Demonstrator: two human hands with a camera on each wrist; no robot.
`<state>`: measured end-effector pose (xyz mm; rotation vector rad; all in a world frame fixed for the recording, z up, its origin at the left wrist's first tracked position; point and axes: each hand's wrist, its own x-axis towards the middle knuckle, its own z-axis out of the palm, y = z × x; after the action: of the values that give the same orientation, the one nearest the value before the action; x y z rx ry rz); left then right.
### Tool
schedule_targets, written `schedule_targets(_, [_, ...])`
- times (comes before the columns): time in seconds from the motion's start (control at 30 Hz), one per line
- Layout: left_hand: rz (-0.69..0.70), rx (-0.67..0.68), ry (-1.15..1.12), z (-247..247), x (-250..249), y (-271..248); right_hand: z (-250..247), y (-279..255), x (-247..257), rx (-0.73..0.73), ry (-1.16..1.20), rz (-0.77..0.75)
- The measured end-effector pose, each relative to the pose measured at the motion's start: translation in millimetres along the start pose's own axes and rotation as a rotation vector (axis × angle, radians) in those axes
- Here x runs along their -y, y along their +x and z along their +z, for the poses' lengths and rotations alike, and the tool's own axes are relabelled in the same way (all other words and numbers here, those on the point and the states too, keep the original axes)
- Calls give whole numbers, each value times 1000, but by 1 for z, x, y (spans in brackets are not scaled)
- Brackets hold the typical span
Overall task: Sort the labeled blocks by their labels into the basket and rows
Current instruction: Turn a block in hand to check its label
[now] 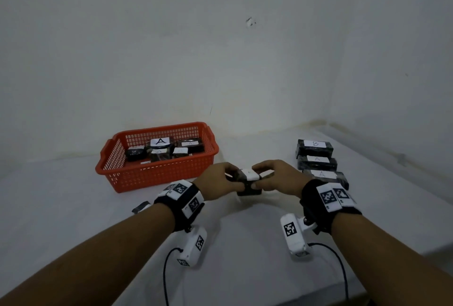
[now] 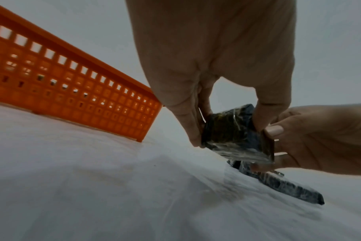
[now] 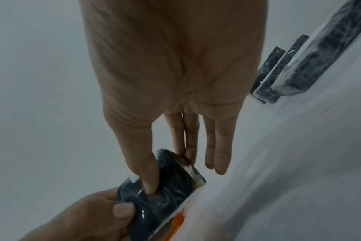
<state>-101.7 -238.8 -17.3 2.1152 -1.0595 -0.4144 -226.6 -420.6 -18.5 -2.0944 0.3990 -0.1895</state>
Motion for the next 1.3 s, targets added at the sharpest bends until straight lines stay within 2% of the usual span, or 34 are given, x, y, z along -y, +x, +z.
schedule_targets(0.23, [17,-10,-315,-19,2,-27,30,-10,16,-13,361,-46])
schedule_targets(0.37, [33,49,-475,-29,1,-46,39,-25,29,-80,417,-147])
schedule_targets(0.53, [85,-37,-512,-36,6,-73,54,-44,39,36,623,-162])
schedule_targets(0.6, [83,-62,-547,-37,10,-83,61,-52,43,58,627,-171])
schedule_targets(0.73, [89,-46,-638,-39,10,-105,76,-67,49,8,653,-195])
schedule_targets(0.9, [76,-113,-572,-43,10,-125,90,-77,57,28,694,-160])
schedule_targets(1.07, [77,-113,-582,-40,14,-137,97,-83,62,-12,660,-173])
schedule_targets(1.2, [77,-157,-619,-37,16,-145,100,-90,60,50,671,-172])
schedule_targets(1.3, [80,-176,-643,-35,17,-153,104,-96,57,65,588,-190])
